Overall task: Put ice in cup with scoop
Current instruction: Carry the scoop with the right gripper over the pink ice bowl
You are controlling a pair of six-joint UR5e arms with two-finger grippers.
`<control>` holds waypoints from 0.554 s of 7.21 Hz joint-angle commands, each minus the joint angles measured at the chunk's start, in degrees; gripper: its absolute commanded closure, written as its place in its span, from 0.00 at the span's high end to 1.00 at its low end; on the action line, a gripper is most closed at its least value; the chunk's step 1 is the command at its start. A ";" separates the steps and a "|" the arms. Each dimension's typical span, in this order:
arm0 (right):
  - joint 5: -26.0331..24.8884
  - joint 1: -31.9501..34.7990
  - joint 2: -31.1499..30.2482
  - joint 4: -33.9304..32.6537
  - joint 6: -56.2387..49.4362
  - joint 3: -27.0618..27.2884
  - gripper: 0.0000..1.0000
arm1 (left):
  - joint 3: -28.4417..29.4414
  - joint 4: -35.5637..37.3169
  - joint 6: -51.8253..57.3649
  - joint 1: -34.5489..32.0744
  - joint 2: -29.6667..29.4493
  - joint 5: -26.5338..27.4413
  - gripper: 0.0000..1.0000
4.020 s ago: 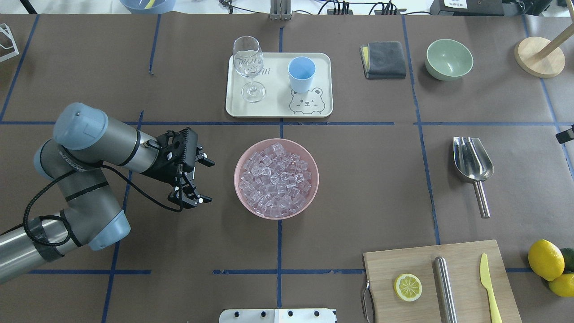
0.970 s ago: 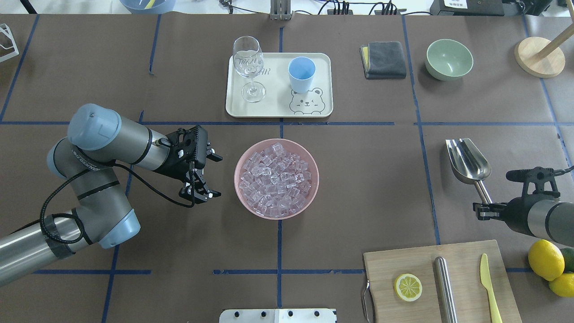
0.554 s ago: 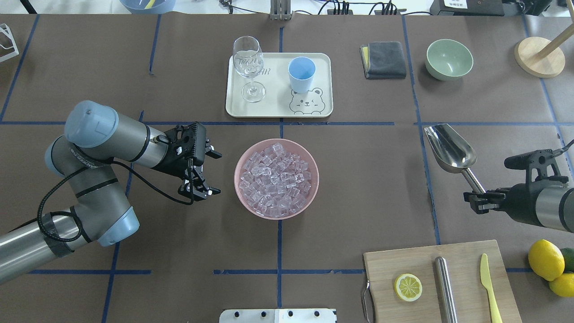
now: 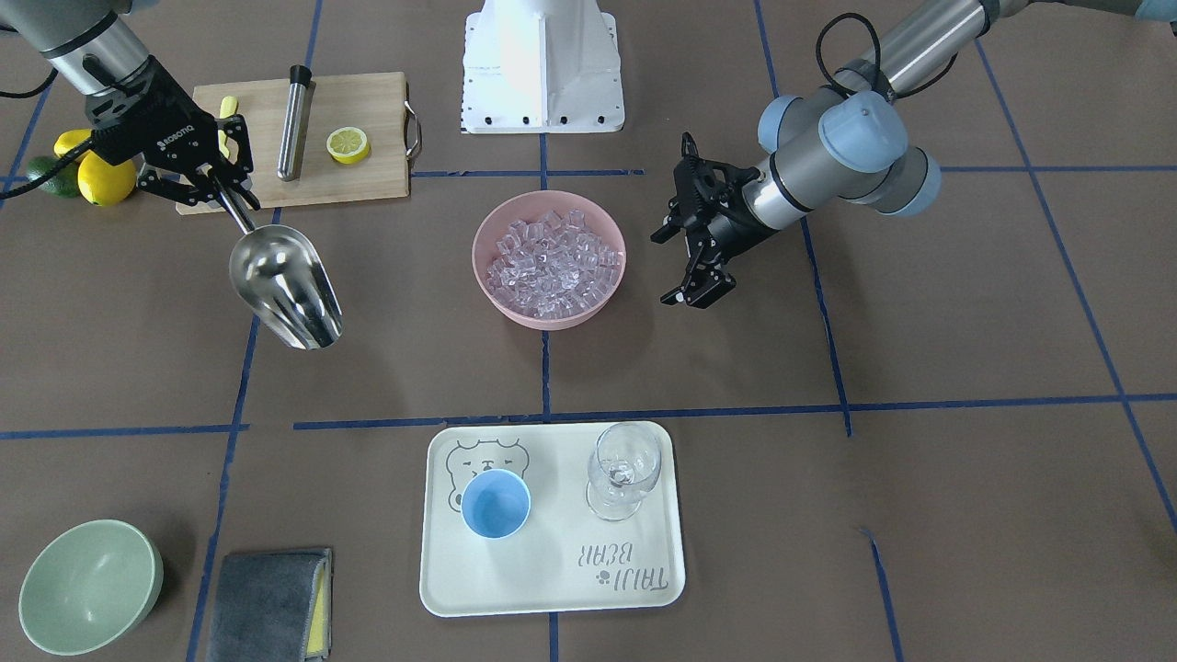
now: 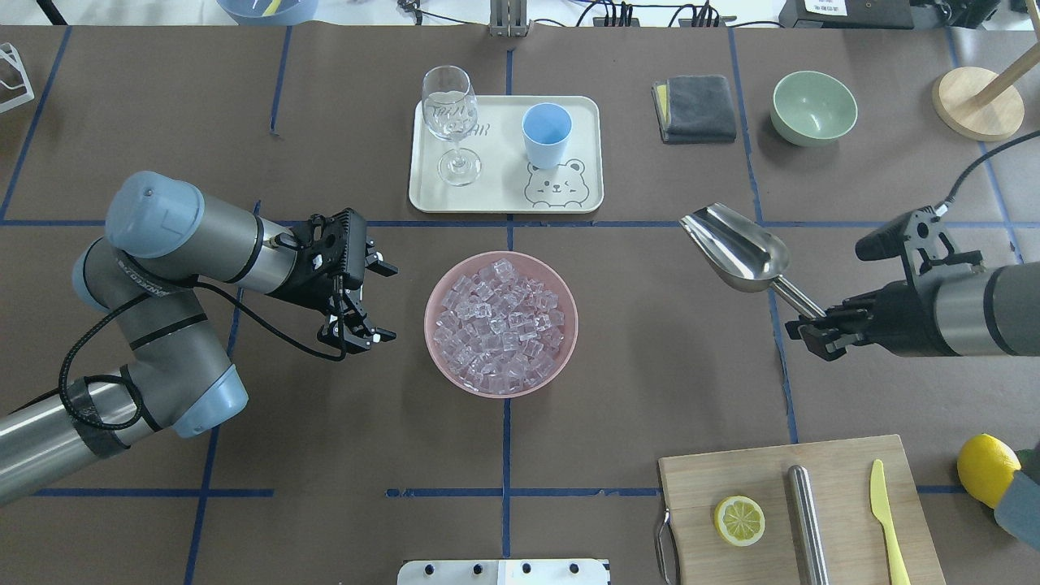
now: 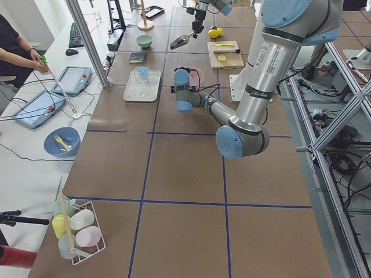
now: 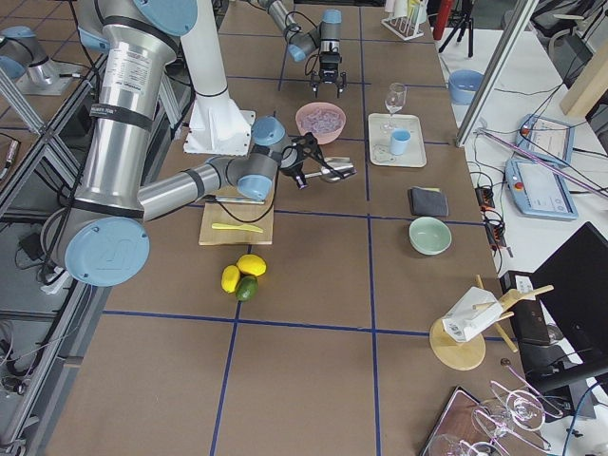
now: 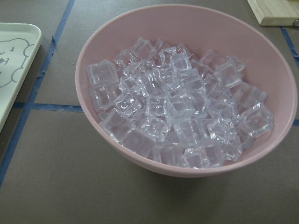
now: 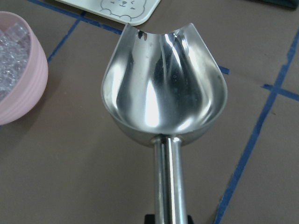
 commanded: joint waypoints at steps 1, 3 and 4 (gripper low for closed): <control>2.12 0.39 11.94 -15.28 -8.37 0.93 0.00 | -0.01 0.00 0.08 -0.53 0.10 0.00 1.00; 0.99 -2.06 22.58 -33.21 -12.10 3.74 0.00 | 0.08 0.00 0.08 -0.89 0.36 0.00 1.00; -0.93 -4.07 25.41 -37.47 -13.06 4.01 0.00 | 0.08 0.00 0.16 -1.15 0.45 0.00 1.00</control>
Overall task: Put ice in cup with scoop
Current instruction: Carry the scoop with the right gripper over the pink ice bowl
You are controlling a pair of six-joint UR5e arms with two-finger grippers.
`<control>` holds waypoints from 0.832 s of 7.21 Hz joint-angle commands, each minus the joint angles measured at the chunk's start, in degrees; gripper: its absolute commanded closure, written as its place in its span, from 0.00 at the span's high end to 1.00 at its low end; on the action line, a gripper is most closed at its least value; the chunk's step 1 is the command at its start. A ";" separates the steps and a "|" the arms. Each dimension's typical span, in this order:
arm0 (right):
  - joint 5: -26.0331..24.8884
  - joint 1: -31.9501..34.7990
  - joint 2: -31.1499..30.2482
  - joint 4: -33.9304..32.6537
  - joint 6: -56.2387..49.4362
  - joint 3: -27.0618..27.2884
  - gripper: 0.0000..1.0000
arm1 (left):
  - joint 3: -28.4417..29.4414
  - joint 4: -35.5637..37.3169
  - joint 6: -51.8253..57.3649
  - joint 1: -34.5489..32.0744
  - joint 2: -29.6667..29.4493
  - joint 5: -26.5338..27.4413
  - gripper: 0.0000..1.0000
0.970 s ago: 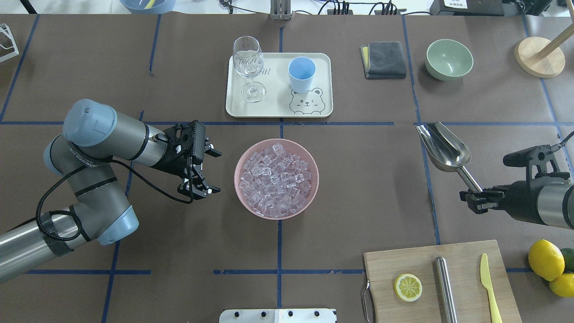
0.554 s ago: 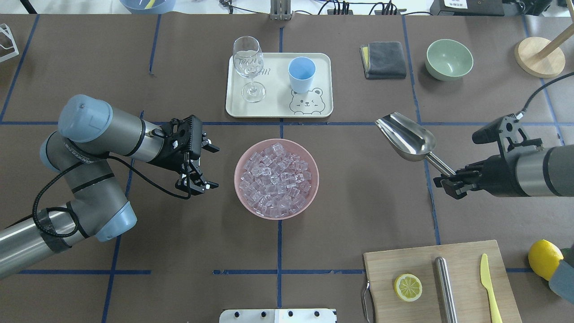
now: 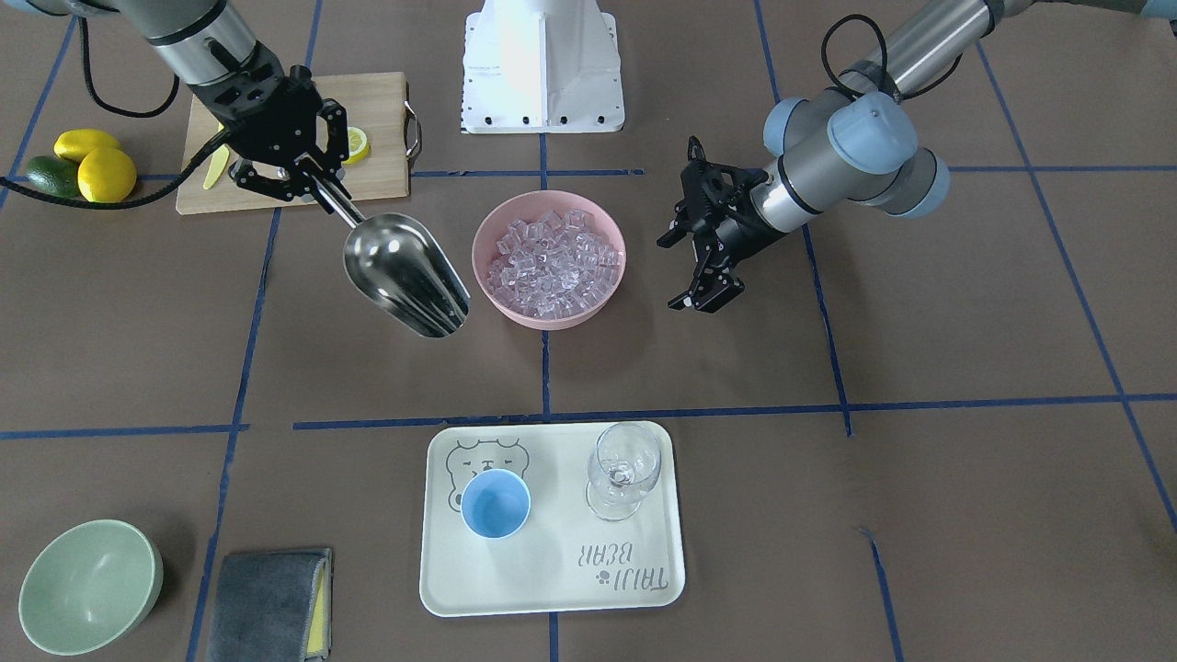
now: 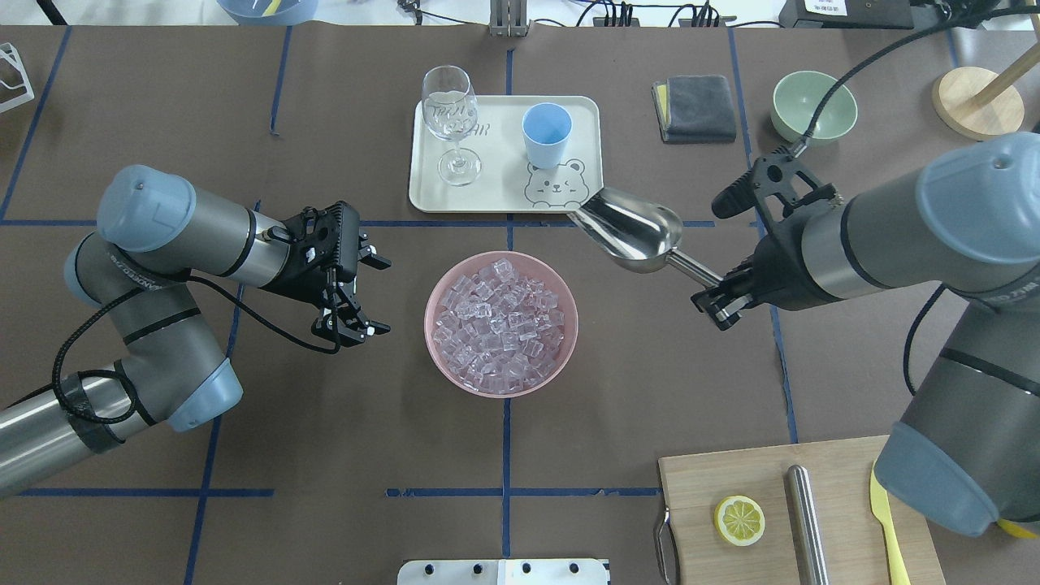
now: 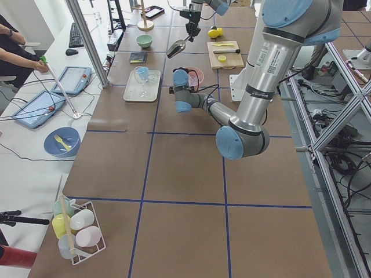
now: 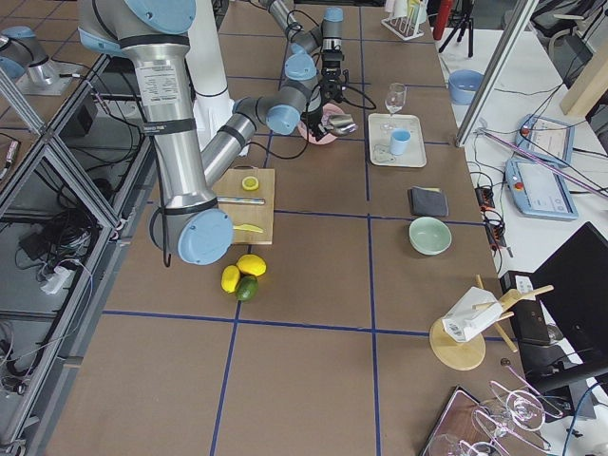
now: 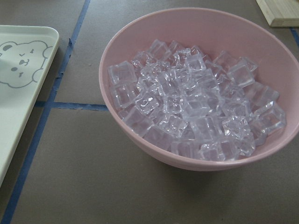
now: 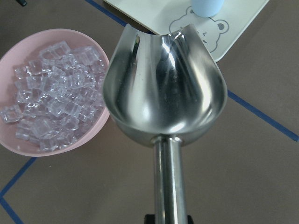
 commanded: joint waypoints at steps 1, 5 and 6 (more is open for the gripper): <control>-4.08 -3.81 9.97 -16.77 -3.54 0.89 0.00 | 0.01 0.00 0.07 -0.52 0.20 0.00 1.00; -6.66 -5.49 25.28 -47.92 -17.06 0.54 0.00 | 0.01 0.00 0.07 -0.44 0.12 0.00 1.00; -6.57 -5.58 27.58 -52.51 -19.27 -0.51 0.00 | 0.01 0.00 0.07 -0.44 0.12 0.00 1.00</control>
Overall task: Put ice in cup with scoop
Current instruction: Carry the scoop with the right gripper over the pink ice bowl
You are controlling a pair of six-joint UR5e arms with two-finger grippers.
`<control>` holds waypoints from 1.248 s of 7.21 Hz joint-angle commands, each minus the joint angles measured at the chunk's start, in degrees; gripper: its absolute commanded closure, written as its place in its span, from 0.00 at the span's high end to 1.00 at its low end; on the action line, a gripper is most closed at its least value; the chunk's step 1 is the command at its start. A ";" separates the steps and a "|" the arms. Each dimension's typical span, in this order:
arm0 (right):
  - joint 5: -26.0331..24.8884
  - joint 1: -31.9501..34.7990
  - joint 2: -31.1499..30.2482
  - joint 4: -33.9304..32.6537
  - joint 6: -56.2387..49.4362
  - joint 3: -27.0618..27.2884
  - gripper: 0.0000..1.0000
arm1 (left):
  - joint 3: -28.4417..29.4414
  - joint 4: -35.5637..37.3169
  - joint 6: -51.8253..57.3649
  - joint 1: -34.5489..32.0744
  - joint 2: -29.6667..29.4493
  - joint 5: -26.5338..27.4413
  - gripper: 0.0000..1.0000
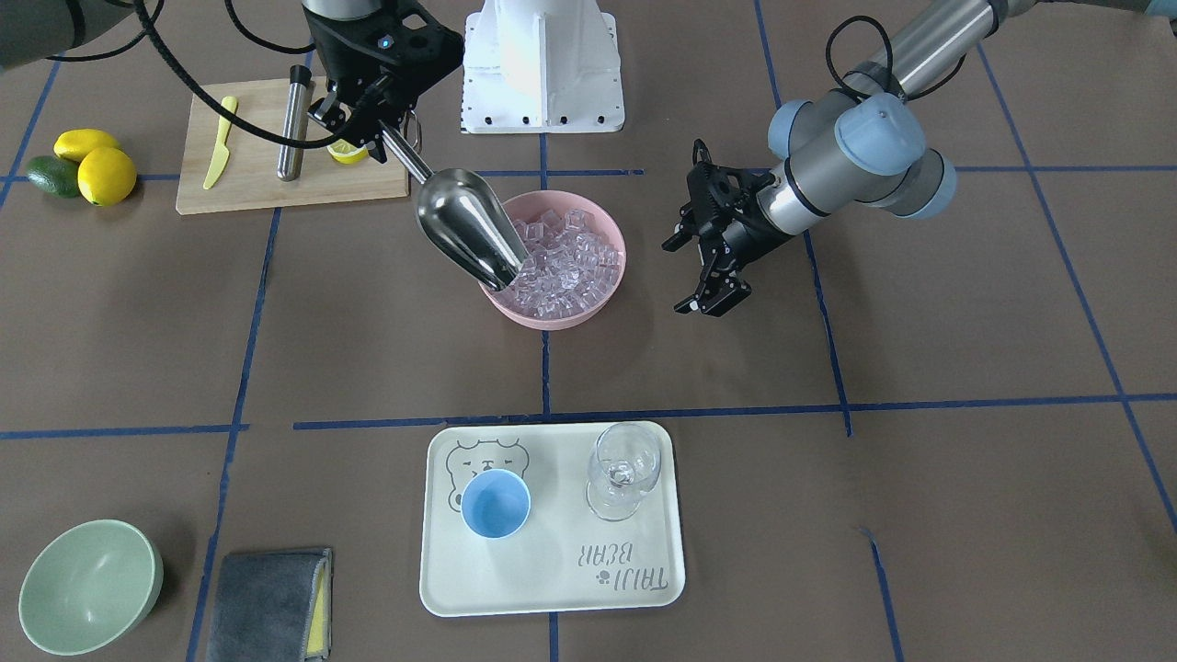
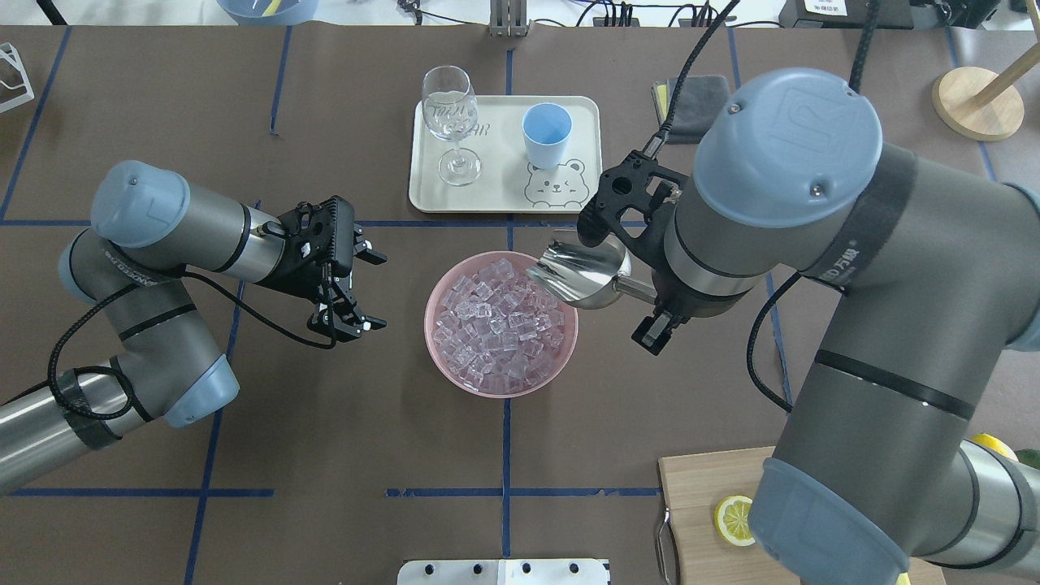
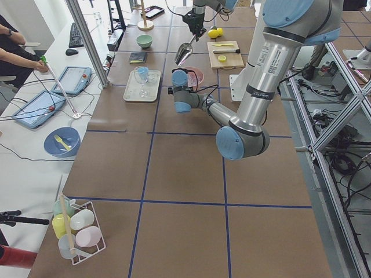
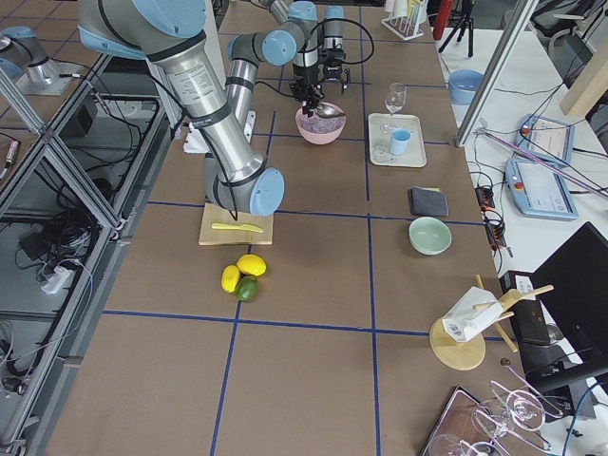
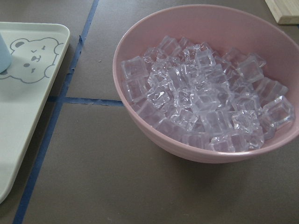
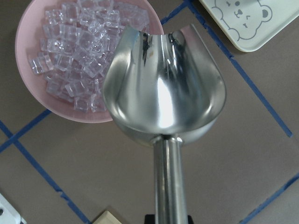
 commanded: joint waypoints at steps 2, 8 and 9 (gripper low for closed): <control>0.87 -0.62 11.67 -15.83 -5.51 -9.94 0.00 | 0.26 -0.09 0.00 0.22 0.17 0.00 1.00; 0.08 -4.05 14.09 -19.83 -11.06 -15.24 0.00 | 0.62 -0.09 0.00 0.40 0.17 0.00 1.00; 0.08 -3.97 16.96 -19.92 -12.81 -19.52 0.00 | 0.62 -0.09 0.00 0.48 0.08 0.00 1.00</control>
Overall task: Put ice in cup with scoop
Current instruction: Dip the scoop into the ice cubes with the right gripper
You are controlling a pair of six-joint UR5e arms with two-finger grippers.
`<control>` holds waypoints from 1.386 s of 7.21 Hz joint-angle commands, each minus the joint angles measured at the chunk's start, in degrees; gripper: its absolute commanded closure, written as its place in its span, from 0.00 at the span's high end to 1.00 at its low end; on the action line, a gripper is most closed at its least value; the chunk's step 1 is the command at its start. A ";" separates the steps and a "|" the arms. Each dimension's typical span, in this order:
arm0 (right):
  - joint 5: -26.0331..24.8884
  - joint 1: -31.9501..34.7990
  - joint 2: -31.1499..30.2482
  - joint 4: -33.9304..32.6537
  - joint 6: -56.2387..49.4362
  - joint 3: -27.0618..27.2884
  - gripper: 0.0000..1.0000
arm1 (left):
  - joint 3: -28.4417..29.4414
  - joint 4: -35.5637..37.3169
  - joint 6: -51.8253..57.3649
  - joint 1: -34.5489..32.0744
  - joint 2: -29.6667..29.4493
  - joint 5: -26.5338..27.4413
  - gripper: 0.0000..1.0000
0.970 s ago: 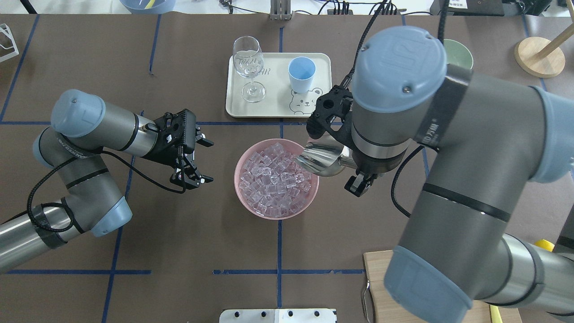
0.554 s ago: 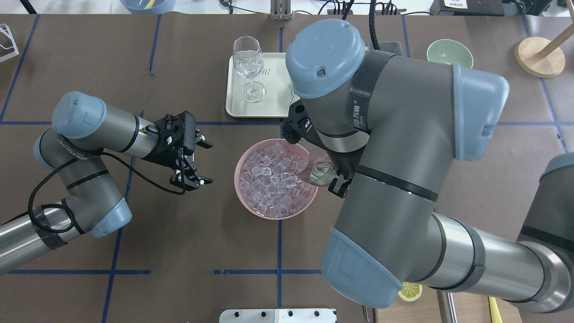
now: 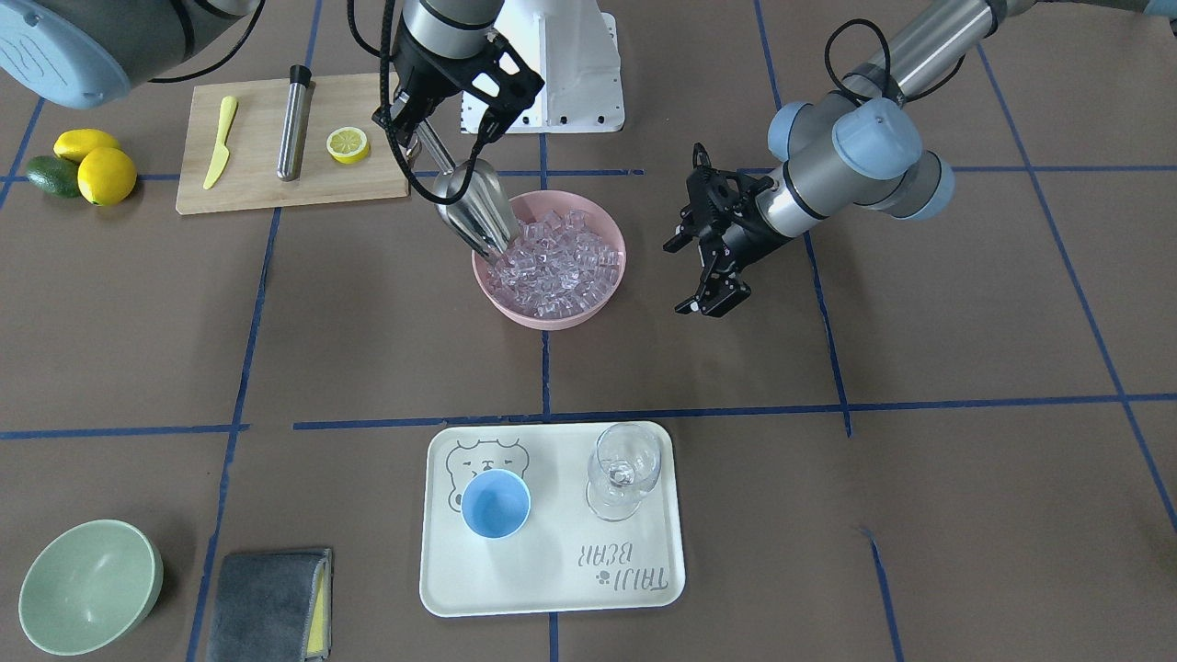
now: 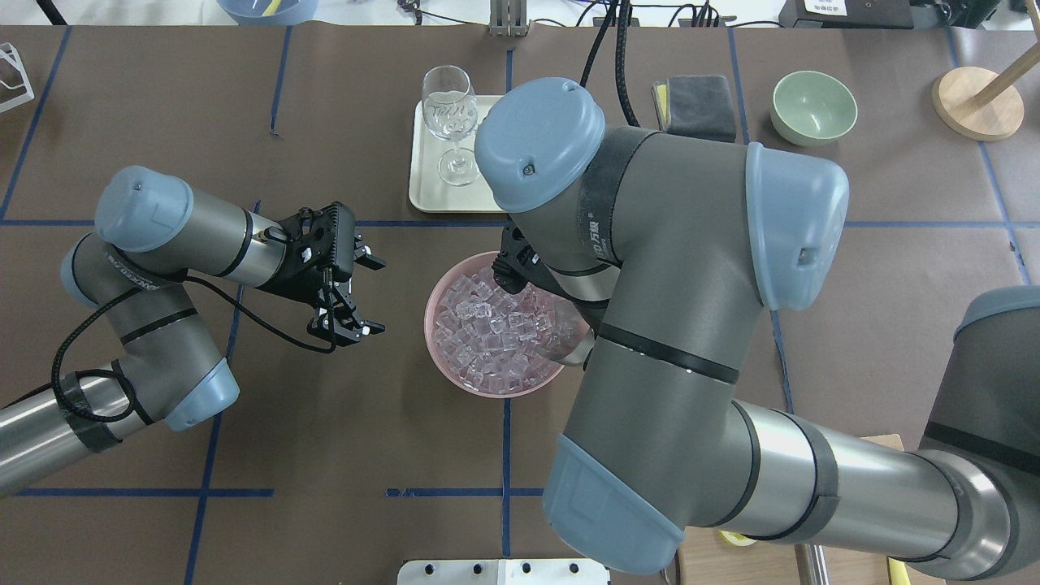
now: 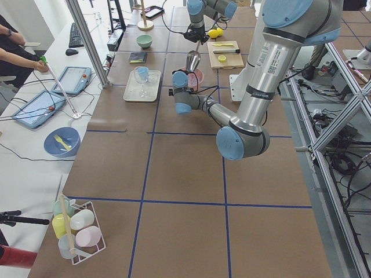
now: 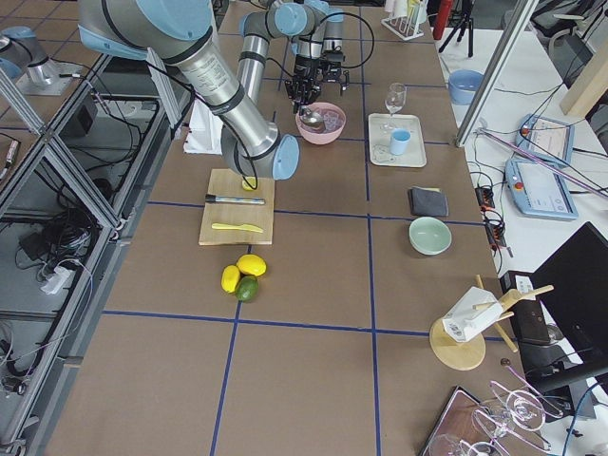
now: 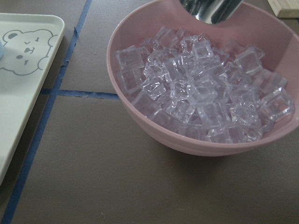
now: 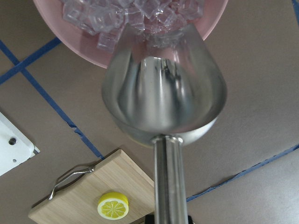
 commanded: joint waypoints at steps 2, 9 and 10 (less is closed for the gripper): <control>-0.25 -0.20 3.81 -0.40 -2.41 -7.14 0.00 | 0.00 -1.31 0.00 -0.03 0.01 0.00 1.00; -0.16 -1.25 -2.49 4.75 -2.95 -4.26 0.00 | 0.00 -1.41 0.00 -0.03 -0.07 0.00 1.00; 0.01 -1.25 -5.13 5.91 -2.95 -1.54 0.00 | 0.00 -1.41 0.00 -0.03 -0.07 0.00 1.00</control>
